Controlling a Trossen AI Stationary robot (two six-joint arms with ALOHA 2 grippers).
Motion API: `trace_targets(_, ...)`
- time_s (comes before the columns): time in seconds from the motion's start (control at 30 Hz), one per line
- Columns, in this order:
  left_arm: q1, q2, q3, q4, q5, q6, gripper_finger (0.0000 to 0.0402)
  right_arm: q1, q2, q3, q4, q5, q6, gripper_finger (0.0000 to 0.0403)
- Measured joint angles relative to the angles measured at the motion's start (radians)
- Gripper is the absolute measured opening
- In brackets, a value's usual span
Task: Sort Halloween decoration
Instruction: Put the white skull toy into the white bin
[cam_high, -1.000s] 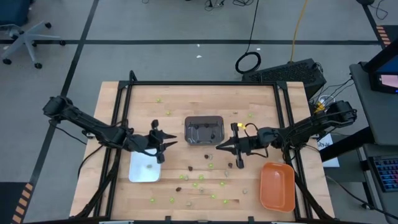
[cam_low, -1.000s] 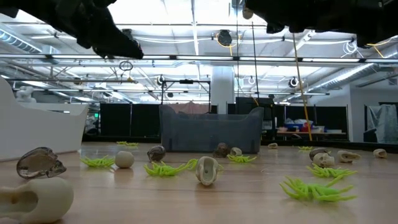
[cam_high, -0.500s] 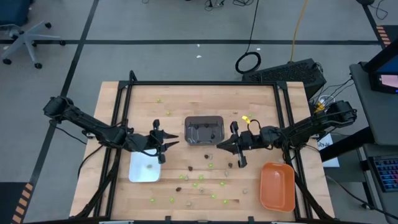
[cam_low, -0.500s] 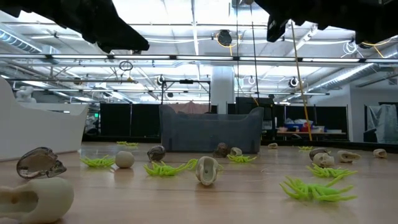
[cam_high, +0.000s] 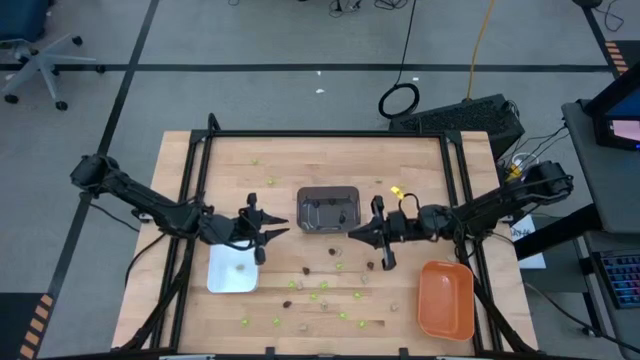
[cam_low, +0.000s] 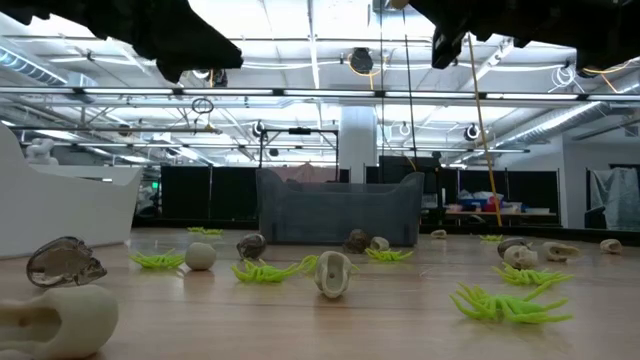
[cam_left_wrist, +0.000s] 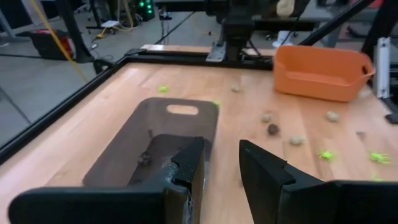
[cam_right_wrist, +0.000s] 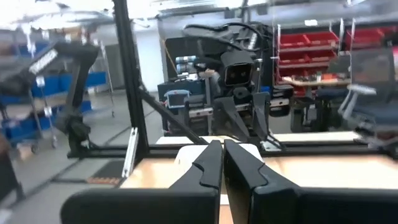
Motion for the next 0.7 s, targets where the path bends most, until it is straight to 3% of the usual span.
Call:
trace_targets(0.33, -0.033, 0.163, 0.000, 0.303, 0.049, 0.177, 0.0100, 0.012, 0.267, 0.016, 0.370, 0.000, -0.040, 0.0000)
trace_targets(0.7, -0.032, 0.262, 0.000, 0.413, 0.098, 0.146, 0.0100, 0.009, 0.491, 0.250, 0.375, -0.001, -0.084, 0.0000)
